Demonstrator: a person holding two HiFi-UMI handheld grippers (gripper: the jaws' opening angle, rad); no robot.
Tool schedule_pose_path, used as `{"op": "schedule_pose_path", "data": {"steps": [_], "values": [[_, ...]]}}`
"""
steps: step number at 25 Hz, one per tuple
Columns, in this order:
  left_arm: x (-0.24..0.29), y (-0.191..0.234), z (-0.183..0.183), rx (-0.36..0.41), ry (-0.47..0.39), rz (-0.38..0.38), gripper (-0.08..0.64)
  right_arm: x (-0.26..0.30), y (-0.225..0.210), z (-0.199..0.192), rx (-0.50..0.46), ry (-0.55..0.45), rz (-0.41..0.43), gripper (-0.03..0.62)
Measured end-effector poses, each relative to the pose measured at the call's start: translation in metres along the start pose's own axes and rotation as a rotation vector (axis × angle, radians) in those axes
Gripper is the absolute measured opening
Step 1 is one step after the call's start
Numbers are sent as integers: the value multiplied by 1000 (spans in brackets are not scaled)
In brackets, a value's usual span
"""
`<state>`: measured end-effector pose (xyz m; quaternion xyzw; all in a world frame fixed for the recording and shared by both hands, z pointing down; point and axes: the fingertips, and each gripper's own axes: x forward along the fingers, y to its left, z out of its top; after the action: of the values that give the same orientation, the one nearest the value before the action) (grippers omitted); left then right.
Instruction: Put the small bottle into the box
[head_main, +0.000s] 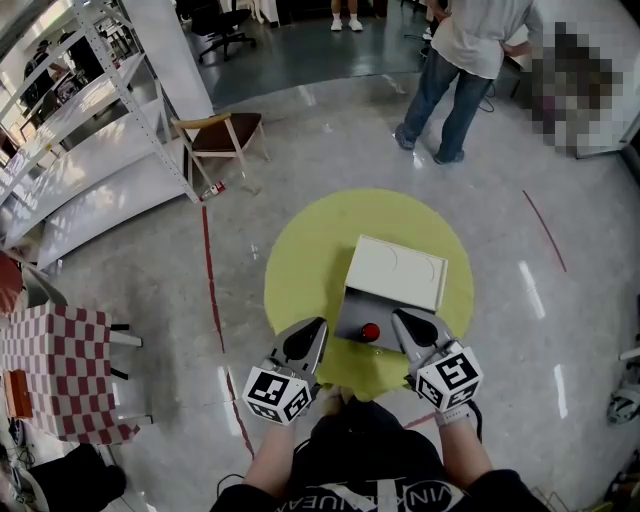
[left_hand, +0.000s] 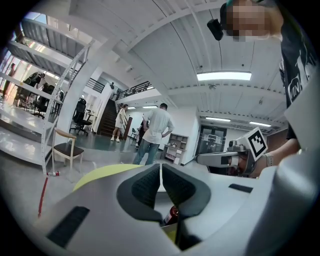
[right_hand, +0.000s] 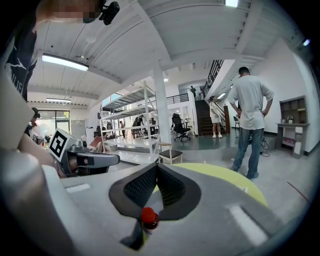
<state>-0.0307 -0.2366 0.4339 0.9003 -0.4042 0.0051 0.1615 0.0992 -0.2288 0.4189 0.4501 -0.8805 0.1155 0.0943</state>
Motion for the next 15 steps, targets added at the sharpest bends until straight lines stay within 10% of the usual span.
{"op": "schedule_pose_path", "data": {"steps": [15], "values": [[-2,2,11,17,-30,31,21,-4,-6,10,-12,-32,1,6]]}}
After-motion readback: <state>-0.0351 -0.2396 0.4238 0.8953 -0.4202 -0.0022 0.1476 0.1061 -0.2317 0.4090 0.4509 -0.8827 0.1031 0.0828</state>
